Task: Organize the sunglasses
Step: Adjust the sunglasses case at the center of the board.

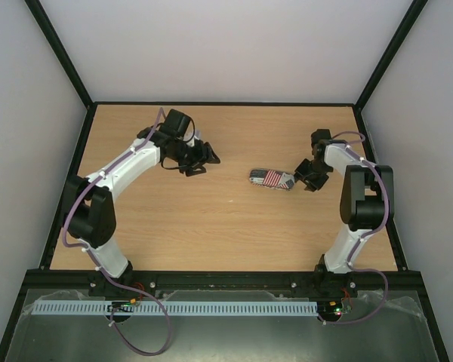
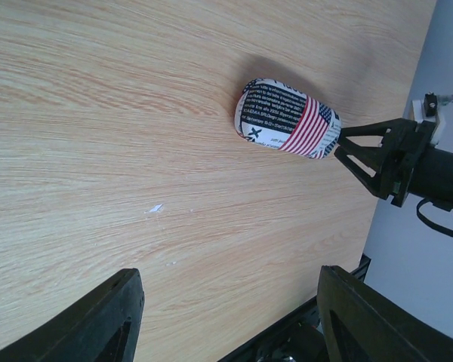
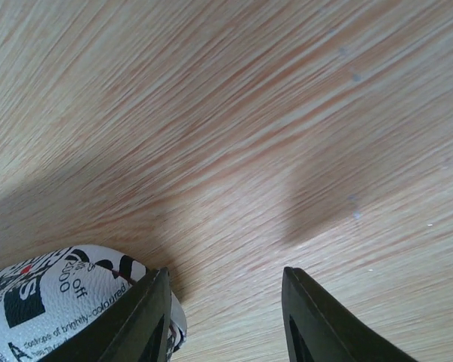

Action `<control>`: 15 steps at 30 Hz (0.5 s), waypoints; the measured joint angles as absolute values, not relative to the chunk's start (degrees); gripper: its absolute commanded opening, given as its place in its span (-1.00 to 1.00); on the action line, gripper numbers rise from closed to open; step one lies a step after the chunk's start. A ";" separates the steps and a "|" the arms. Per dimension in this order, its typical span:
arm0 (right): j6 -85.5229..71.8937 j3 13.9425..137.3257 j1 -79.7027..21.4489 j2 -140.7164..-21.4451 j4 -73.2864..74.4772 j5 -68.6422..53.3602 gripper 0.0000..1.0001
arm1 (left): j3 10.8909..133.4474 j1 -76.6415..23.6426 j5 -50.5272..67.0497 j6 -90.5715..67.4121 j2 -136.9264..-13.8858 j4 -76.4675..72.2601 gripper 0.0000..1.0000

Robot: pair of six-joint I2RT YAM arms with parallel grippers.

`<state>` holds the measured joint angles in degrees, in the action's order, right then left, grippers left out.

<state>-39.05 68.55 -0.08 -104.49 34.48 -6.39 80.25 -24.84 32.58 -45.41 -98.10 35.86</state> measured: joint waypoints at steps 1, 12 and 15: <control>-39.07 68.58 -0.30 -104.49 34.37 -6.55 -0.14 | 80.01 -24.84 32.58 -45.41 -98.10 35.83 0.31; -39.20 68.62 -0.86 -103.79 34.50 -5.37 0.45 | 79.48 -23.73 31.44 -45.17 -96.40 35.44 0.98; -38.81 68.58 1.13 -100.99 34.81 -3.62 0.95 | 79.48 -22.44 29.30 -44.25 -94.50 35.46 0.98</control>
<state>-38.81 68.58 1.13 -100.99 34.81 -3.62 79.48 -22.44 29.30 -44.25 -94.50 35.46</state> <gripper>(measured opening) 0.773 0.989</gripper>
